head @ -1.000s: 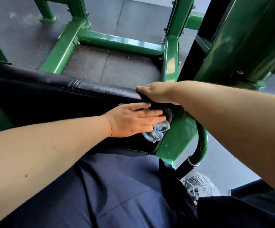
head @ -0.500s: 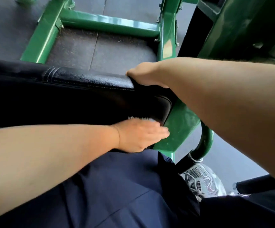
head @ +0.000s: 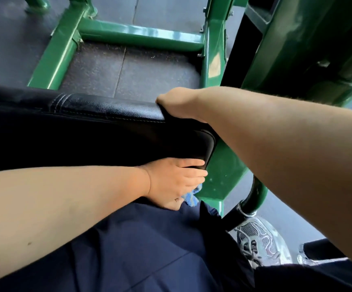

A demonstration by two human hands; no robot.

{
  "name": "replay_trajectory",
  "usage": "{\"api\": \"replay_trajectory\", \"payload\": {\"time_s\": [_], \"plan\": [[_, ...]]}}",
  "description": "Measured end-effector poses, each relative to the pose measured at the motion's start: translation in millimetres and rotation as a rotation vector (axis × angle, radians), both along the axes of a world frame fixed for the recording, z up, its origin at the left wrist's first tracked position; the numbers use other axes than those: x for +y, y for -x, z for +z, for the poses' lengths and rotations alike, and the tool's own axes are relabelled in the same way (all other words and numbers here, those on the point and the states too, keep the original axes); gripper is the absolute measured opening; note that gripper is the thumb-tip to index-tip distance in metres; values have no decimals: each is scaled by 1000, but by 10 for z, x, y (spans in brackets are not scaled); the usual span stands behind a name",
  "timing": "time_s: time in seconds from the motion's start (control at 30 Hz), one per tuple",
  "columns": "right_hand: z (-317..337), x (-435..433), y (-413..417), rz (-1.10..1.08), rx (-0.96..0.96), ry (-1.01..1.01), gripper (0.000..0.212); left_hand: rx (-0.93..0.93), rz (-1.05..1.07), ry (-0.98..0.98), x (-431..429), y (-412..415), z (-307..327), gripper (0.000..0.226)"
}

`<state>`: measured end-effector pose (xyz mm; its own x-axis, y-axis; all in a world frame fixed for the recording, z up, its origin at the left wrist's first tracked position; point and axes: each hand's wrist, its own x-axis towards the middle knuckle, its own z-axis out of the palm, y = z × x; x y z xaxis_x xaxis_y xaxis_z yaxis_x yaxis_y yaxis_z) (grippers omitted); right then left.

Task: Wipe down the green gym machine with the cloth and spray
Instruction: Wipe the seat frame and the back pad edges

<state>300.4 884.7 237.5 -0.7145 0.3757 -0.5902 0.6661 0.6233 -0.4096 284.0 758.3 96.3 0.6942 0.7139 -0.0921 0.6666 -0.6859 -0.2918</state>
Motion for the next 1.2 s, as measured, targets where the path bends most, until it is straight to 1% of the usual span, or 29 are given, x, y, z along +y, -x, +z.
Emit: {"api": "replay_trajectory", "payload": {"time_s": [0.03, 0.1, 0.13, 0.2, 0.27, 0.3, 0.33, 0.43, 0.53, 0.6, 0.63, 0.67, 0.73, 0.77, 0.8, 0.83, 0.87, 0.9, 0.93, 1.0, 1.07, 1.1, 1.13, 1.17, 1.2], "plan": [[-40, 22, -15, -31, 4, -6, 38, 14, -9, 11, -9, -15, -73, 50], [-28, -16, 4, -55, 41, -71, 39, -8, -44, -26, 15, 10, 4, 33], [-2, -9, 17, -56, 47, -89, 39, -59, -65, -90, 78, 25, 99, 29], [-19, -35, 7, -6, 28, -113, 40, -247, -87, -228, 163, -28, 277, 25], [-28, -23, -9, 23, 17, -137, 39, -371, -84, -274, 293, -88, 388, 20], [-34, -29, -10, 9, 28, -130, 38, -363, -82, -277, 337, -104, 383, 20], [-32, -34, -7, -3, 37, -132, 38, -310, -66, -271, 366, -113, 348, 24], [-43, -31, -15, -14, 42, -162, 41, -102, -9, -166, 317, -122, 73, 45], [-54, -25, -43, -20, 25, -163, 48, 74, -49, -98, 202, -154, -137, 47], [-42, -45, -34, -12, 24, -159, 50, 90, -100, -53, 178, -201, -188, 42], [-38, -40, -35, -17, 22, -159, 50, 71, -101, -61, 220, -223, -133, 39], [-43, -36, -36, -18, 26, -162, 50, 5, -95, -101, 272, -239, -56, 37], [-56, -30, -29, -19, 32, -165, 49, -190, -60, -172, 379, -202, 115, 33], [-59, -31, -29, -24, 32, -165, 49, -225, -30, -176, 401, -169, 174, 31], [-59, -26, -31, -26, 36, -163, 49, -187, -9, -205, 396, -155, 176, 34], [-64, -23, -31, -25, 30, -160, 49, -92, -29, -234, 352, -161, 74, 40], [-64, -18, -32, -23, 25, -161, 49, 19, -60, -204, 279, -174, -77, 45], [-62, -11, -32, -21, 24, -163, 48, 127, -73, -102, 189, -214, -195, 50], [-59, -18, -34, -19, 25, -154, 48, 192, -105, 22, 95, -254, -290, 52], [-59, -16, -49, -19, 12, -139, 46, 212, -207, 209, 92, -241, -387, 50], [-66, -2, -38, -5, 12, -138, 46, 214, -164, 259, 113, -235, -260, 40], [-56, -11, -30, -8, 7, -138, 46, 228, -100, 301, 28, -237, -267, 41], [-52, -24, -36, -5, 6, -141, 46, 220, -15, 330, -28, -183, -287, 45], [-26, -26, -57, -3, 11, -143, 47, 105, 39, 373, -85, -82, -253, 47], [-39, -29, -54, 15, 2, -139, 48, -74, 156, 374, -91, 69, -157, 45]]}}
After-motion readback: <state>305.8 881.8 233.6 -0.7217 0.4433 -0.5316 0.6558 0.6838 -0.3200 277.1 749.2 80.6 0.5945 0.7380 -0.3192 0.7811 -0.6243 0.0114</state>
